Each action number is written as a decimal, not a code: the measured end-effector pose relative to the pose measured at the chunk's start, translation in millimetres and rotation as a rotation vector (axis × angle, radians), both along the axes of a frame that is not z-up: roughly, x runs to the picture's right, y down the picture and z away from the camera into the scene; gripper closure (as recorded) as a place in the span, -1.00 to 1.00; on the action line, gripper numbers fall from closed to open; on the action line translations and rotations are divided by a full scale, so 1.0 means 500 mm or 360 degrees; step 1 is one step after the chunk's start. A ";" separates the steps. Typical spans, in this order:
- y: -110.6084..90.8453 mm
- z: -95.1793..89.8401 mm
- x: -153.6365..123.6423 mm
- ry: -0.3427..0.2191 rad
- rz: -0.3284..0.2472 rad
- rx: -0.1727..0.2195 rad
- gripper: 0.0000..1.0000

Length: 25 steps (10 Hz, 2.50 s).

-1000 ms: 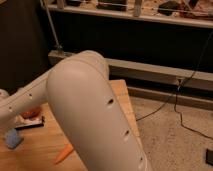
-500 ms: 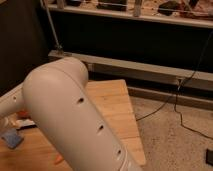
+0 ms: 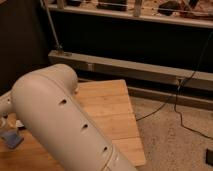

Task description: Place the white sponge in the ceramic bowl

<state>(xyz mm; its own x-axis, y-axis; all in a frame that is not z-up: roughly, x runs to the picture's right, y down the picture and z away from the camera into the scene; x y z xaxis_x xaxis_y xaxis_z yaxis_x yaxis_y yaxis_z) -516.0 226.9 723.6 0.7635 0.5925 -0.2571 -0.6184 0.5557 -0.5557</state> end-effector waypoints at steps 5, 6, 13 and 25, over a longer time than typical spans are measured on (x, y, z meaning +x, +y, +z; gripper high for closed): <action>0.036 0.049 -0.021 0.0011 -0.0070 -0.0044 -0.30; 0.039 0.057 -0.025 0.0017 -0.0091 -0.0036 -0.30; 0.062 0.101 -0.032 0.0076 -0.0189 -0.0046 -0.26; -0.104 0.088 -0.009 0.0097 -0.0143 0.0062 1.00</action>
<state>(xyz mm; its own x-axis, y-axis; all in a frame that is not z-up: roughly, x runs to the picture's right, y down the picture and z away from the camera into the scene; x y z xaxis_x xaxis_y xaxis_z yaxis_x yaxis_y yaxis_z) -520.4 174.9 767.6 0.7977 0.5327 -0.2827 -0.5969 0.6311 -0.4953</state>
